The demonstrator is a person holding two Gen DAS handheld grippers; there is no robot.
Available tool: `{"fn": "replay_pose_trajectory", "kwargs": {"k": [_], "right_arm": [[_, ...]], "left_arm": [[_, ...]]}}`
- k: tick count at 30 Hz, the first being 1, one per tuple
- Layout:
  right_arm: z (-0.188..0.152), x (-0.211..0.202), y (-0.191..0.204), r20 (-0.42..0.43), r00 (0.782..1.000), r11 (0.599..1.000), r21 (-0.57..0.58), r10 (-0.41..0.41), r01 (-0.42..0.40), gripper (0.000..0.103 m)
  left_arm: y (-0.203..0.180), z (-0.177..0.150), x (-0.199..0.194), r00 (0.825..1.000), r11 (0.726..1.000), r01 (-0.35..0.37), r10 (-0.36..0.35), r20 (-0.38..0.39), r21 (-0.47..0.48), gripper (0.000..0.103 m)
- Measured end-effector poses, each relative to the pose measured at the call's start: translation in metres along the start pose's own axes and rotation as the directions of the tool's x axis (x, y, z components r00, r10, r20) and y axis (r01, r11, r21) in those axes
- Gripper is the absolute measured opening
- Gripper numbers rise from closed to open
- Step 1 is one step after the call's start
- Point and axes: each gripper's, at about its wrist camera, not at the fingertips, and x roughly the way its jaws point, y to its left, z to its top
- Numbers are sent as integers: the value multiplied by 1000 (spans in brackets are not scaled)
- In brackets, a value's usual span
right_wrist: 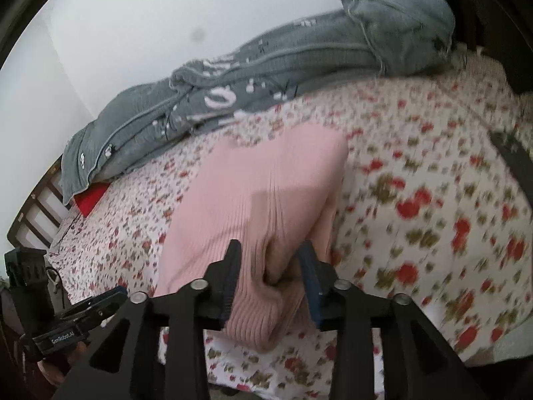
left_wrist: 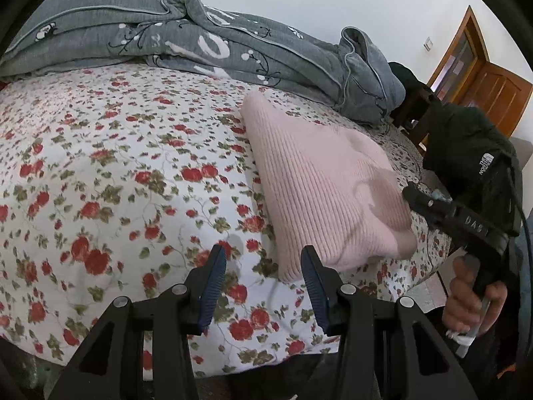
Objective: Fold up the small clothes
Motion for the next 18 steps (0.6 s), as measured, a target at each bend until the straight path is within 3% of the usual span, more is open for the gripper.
{"fn": "replay_pose_trajectory", "kwargs": {"k": [2,7,9,10,13,15,18], "right_arm": [[9,6,-1,7,1000,1000,3,-2,2,46],[25,44,-8,-33,999,999,40,-31,33,45],[27,49,-3,-15,998,998,-18,-58,58,17],[29,48,0,1,998,997,-61,-55,55,10],[34,37,-17,76,996,999,-21,-39,40,9],[31,47,-29,36,999,999,23,-37,36,9],[21,58,-27,8,997,996,-49,-70,71,10]], "left_arm": [[0,8,4,1000,1000,-5,5,1,-3,45],[-8,30,13,1000,1000,-6,5,16,13,45],[-13,38,18,1000,999,-7,6,18,31,45],[-16,42,21,1000,999,-9,8,19,42,45],[-22,53,29,1000,998,-10,8,24,60,45],[-25,61,37,1000,998,-2,1,23,60,45],[-32,72,51,1000,998,-9,8,13,67,45]]}}
